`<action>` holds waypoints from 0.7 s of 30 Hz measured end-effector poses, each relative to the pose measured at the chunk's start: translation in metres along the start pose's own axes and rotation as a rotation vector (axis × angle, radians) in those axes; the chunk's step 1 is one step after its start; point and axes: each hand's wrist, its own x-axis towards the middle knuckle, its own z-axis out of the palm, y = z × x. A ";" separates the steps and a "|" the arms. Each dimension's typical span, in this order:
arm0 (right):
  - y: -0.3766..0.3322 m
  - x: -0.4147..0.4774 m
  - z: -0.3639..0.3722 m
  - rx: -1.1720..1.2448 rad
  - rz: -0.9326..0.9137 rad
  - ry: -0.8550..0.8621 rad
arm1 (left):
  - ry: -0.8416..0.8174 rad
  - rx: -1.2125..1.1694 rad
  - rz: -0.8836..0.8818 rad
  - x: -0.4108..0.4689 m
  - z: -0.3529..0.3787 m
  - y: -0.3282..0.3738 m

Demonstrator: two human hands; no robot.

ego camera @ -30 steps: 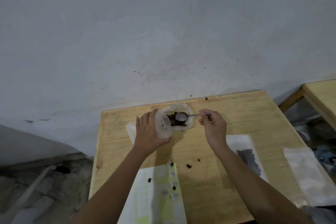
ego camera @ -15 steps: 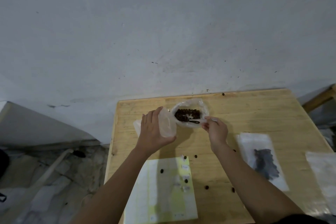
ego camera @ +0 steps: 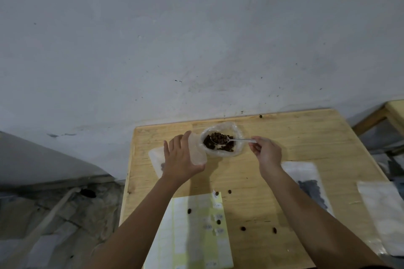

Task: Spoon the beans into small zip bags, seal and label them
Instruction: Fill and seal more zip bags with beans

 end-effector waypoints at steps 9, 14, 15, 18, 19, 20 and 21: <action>-0.028 -0.022 -0.007 -0.198 -0.248 -0.307 | -0.056 -0.008 0.030 0.017 0.014 0.030; -0.031 -0.021 -0.013 -0.244 -0.384 -0.237 | -0.024 -0.043 0.050 0.019 0.013 0.030; -0.030 -0.019 -0.014 -0.245 -0.403 -0.218 | -0.010 -0.050 0.039 0.018 0.012 0.029; -0.020 -0.012 -0.014 -0.310 -0.446 -0.162 | 0.014 -0.074 0.029 0.013 0.006 0.024; -0.015 -0.011 -0.013 -0.356 -0.468 -0.151 | 0.017 -0.095 0.026 0.011 0.004 0.022; -0.009 -0.009 -0.011 -0.412 -0.492 -0.146 | 0.016 -0.118 0.025 0.009 0.002 0.019; -0.002 -0.009 -0.009 -0.468 -0.519 -0.148 | 0.018 -0.136 0.028 0.007 0.000 0.015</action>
